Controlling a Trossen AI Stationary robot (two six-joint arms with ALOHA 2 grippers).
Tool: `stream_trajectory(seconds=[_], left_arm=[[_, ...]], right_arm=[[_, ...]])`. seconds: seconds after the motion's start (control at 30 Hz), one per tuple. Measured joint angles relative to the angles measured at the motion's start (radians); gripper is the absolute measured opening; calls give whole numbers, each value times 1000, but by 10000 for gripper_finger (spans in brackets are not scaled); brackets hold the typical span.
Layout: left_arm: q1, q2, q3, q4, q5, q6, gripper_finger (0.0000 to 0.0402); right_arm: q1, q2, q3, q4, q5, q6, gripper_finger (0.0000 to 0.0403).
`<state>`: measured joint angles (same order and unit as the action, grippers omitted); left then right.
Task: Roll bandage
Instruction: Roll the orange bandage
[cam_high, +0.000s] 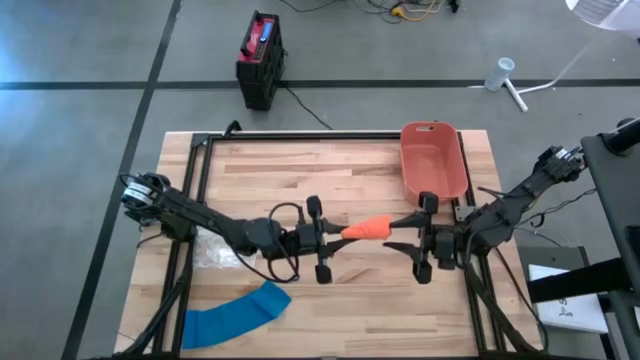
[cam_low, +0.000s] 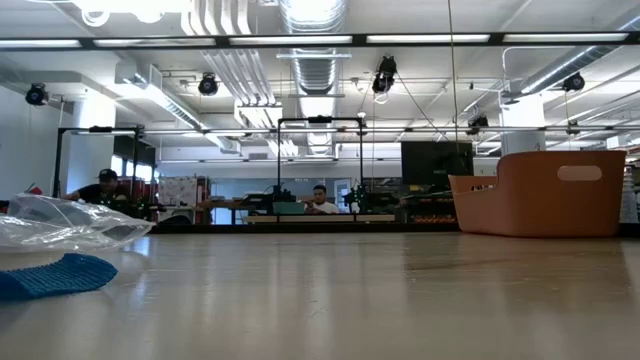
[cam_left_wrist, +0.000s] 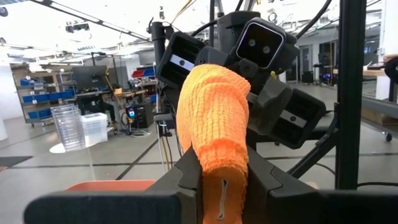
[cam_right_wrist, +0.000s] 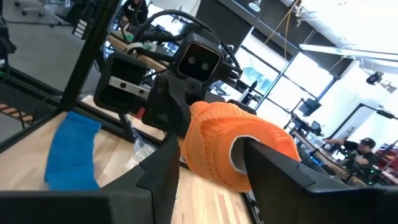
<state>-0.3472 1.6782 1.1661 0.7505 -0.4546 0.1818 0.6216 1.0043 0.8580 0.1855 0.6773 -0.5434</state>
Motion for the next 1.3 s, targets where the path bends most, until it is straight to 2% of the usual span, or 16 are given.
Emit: stream_trajectory(seconds=[0.23,0.57,0.7,0.8,0.93,1.03,1.17,1.3], left_arm=[[-1,1,-2,1,10,-10,49],[-2,3,-1,-42,11,-10,49],[-6,-5,0,-100,-11,-7,49],[-5,-5,0,-108,-5,23,53],[-6,-5,3,-120,0,96,82],[-8,-11,14,-181,-16,137,118],[-10,-34,71,-392,-30,87,170],[-9,-41,174,-633,-15,-25,211]], right_arm=[[-8,34,2,6,15,-18,126],[-22,19,-1,-19,18,17,15],[-21,-29,-3,-104,-21,120,9],[-25,-69,-3,-172,-100,211,9],[-29,-89,-3,-224,-178,279,8],[-28,-98,-3,-271,-190,288,7],[-26,-109,-2,-361,-207,263,7],[-26,-108,-2,-463,-216,191,7]])
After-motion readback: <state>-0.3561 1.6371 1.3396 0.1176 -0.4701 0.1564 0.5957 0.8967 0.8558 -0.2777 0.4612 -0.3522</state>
